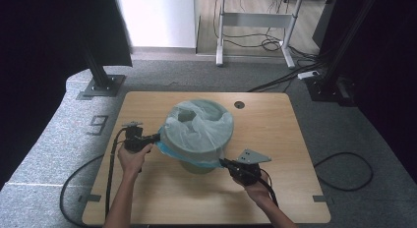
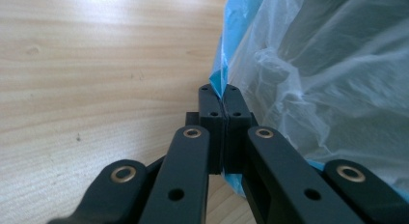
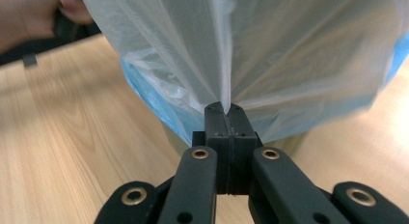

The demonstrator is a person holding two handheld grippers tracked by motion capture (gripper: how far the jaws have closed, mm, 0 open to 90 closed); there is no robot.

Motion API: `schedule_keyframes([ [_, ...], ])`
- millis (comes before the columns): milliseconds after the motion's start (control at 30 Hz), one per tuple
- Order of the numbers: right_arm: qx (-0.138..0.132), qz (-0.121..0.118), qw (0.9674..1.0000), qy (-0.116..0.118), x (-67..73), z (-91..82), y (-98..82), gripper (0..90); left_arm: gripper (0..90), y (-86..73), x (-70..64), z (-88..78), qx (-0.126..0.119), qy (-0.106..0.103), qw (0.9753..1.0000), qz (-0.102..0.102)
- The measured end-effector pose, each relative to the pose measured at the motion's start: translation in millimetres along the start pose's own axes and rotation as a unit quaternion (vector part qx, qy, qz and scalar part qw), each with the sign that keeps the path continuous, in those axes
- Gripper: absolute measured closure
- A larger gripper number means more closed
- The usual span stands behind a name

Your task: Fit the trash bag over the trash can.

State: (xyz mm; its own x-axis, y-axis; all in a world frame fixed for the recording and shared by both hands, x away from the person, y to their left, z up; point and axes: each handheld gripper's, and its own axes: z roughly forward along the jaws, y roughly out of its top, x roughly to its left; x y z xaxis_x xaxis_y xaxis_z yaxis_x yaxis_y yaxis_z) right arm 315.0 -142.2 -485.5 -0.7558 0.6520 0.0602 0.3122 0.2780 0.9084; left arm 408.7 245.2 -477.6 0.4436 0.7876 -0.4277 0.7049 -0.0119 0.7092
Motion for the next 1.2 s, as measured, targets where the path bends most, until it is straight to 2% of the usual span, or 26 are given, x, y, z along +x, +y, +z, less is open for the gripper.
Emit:
schedule_keyframes([
  [33,0.000,0.000,1.0000,0.000,0.0,0.0,0.0,88.9,89.1,0.0,0.0,0.0,0.000,0.000,1.0000,0.000],
  [67,0.012,0.006,0.9999,0.006,-4.2,5.2,-10.2,88.9,89.1,-2.8,0.6,3.1,0.006,0.001,1.0000,0.002],
  [167,0.018,0.012,0.9997,0.009,-7.8,8.0,-16.1,88.7,89.1,-5.1,1.2,4.9,0.011,0.003,0.9999,0.003],
  [233,0.016,0.010,0.9998,0.010,-11.5,7.7,-17.2,88.3,84.4,-6.4,-0.4,1.4,0.011,0.012,0.9998,0.011],
  [267,0.016,0.010,0.9998,0.010,-11.5,7.7,-17.2,88.3,77.7,-6.4,-0.4,1.4,0.011,0.012,0.9998,0.011],
  [300,0.008,0.012,0.9998,0.011,-14.0,4.9,-16.7,83.7,66.7,-7.2,-2.7,-6.7,0.001,0.034,0.9991,0.025],
  [333,0.005,0.013,0.9998,0.012,-14.9,3.6,-16.6,81.0,59.3,-8.0,-3.3,-12.6,-0.010,0.045,0.9985,0.028],
  [367,0.001,0.014,0.9998,0.015,-16.2,1.8,-16.7,76.7,49.9,-8.0,-3.3,-12.6,-0.010,0.045,0.9985,0.028],
  [400,0.001,0.014,0.9998,0.015,-16.2,1.8,-16.7,76.7,49.9,-9.3,-3.3,-19.4,-0.022,0.054,0.9978,0.030],
  [467,-0.012,0.019,0.9996,0.019,-20.2,-4.5,-17.8,69.0,27.1,-13.3,-1.7,-36.6,-0.052,0.065,0.9962,0.026],
  [500,-0.012,0.019,0.9996,0.019,-20.2,-4.5,-17.8,69.0,27.1,-14.9,-0.4,-44.5,-0.066,0.061,0.9957,0.022],
  [533,-0.018,0.018,0.9995,0.020,-22.2,-8.7,-17.9,66.1,19.4,-16.4,1.5,-58.2,-0.079,0.052,0.9952,0.023],
  [567,-0.018,0.018,0.9995,0.020,-22.2,-8.7,-17.9,66.1,16.3,-16.4,1.5,-58.2,-0.079,0.052,0.9952,0.023],
  [600,-0.023,0.018,0.9994,0.020,-23.7,-13.0,-17.4,64.2,13.6,-17.0,1.6,-73.2,-0.095,0.042,0.9941,0.031],
  [633,-0.025,0.019,0.9993,0.020,-24.1,-14.3,-17.3,63.6,12.3,-16.7,1.1,-79.9,-0.102,0.038,0.9935,0.035],
  [733,-0.029,0.018,0.9992,0.022,-25.6,-17.8,-16.8,62.2,1.5,-12.7,-4.4,-93.0,-0.100,0.021,0.9935,0.051],
  [800,-0.030,0.019,0.9991,0.021,-26.3,-19.3,-16.1,60.7,0.6,-6.5,-14.1,-96.9,-0.096,0.023,0.9928,0.068],
  [833,-0.030,0.019,0.9991,0.021,-26.3,-19.3,-16.1,60.7,0.4,-6.5,-14.1,-96.9,-0.096,0.023,0.9928,0.068],
  [933,-0.036,0.021,0.9990,0.017,-27.7,-27.4,-14.7,57.4,1.6,10.0,-35.9,-95.0,-0.085,0.013,0.9910,0.102],
  [967,-0.036,0.021,0.9990,0.017,-27.7,-27.4,-14.7,57.4,2.3,10.0,-35.9,-95.0,-0.085,0.013,0.9910,0.102],
  [1033,-0.039,0.024,0.9989,0.013,-30.2,-36.3,-18.1,55.5,4.5,22.5,-51.2,-91.2,-0.082,0.005,0.9889,0.124],
  [1067,-0.039,0.025,0.9989,0.011,-31.6,-39.4,-20.0,55.3,5.4,32.8,-63.1,-87.8,-0.080,-0.003,0.9873,0.137],
  [1100,-0.038,0.027,0.9989,0.009,-32.4,-41.8,-21.5,55.0,6.5,32.8,-63.1,-87.8,-0.080,-0.003,0.9873,0.137],
  [1133,-0.039,0.029,0.9988,0.004,-34.2,-45.7,-24.1,54.7,7.6,45.3,-76.3,-82.2,-0.074,-0.015,0.9856,0.152],
  [1200,-0.040,0.034,0.9986,-0.002,-37.3,-51.6,-27.7,54.5,8.1,57.5,-89.0,-73.5,-0.061,-0.025,0.9842,0.165],
])
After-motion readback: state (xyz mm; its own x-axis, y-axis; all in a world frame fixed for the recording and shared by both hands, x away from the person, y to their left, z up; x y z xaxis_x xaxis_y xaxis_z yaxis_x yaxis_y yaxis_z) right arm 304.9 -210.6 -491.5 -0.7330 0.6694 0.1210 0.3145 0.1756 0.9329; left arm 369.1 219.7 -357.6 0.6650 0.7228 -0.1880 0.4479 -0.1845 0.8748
